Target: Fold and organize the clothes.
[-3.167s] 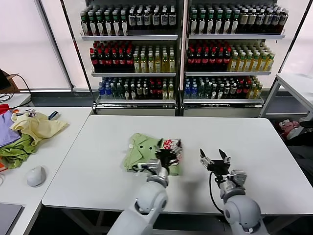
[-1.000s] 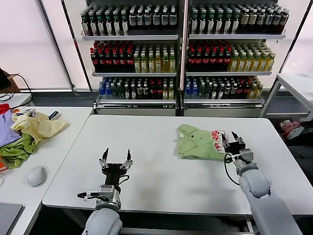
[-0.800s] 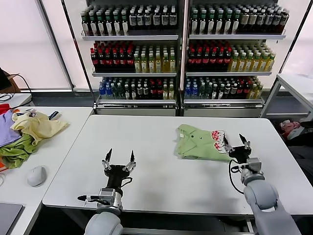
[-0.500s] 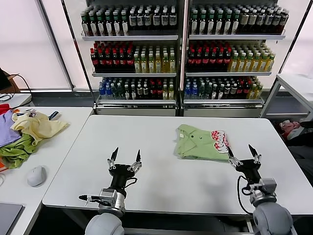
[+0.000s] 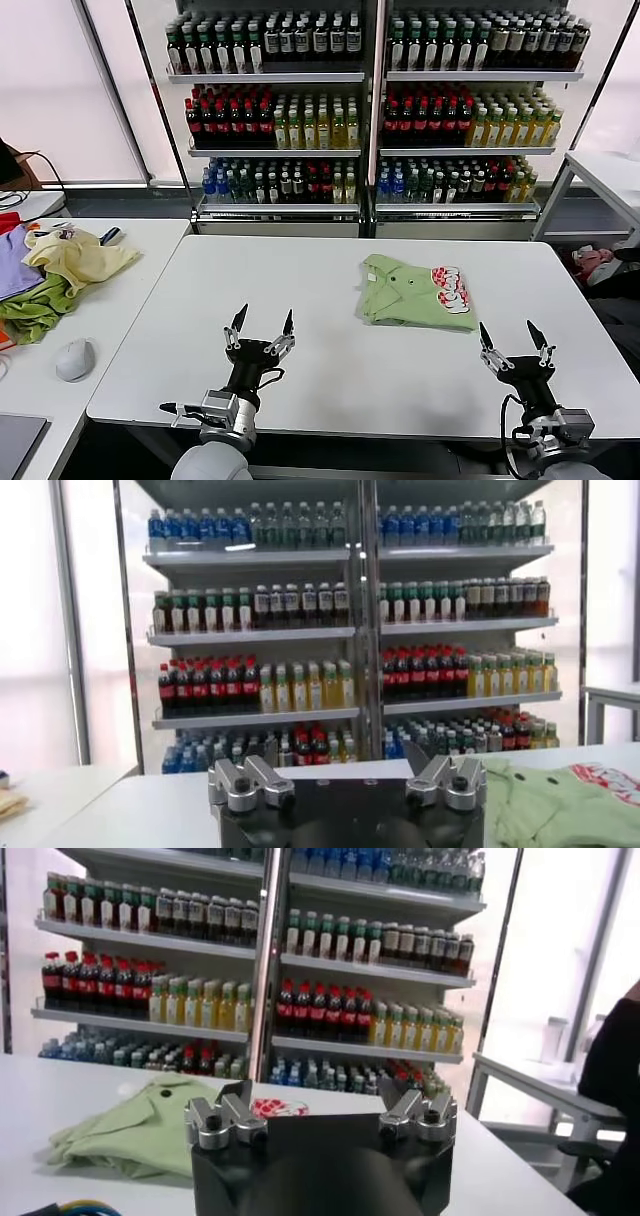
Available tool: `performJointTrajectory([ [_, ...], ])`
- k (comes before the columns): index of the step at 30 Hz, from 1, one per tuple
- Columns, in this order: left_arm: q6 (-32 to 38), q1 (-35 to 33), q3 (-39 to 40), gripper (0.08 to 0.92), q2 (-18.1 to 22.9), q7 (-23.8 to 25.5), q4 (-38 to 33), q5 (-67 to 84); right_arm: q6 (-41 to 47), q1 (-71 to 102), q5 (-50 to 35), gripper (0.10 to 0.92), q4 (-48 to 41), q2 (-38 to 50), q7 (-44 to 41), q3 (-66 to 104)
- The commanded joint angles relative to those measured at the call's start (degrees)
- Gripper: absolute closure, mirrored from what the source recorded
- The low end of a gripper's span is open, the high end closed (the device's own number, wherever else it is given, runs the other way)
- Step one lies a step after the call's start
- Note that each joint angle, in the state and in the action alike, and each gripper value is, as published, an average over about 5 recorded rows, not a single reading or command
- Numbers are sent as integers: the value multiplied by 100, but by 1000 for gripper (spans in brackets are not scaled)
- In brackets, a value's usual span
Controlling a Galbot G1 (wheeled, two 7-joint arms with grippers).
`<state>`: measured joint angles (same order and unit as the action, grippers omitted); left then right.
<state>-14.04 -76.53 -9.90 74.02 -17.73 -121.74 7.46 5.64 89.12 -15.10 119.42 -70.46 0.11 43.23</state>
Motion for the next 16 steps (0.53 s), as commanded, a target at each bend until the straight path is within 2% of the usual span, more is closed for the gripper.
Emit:
performJointTrajectory([
  [1,-24,14,0,177,8,80,2,35,-48,227,86,203,221,-38,102,205],
  [16,-20,36,-142,177,109,122,94,2,37,-309,92,203,26,152,165,-93],
])
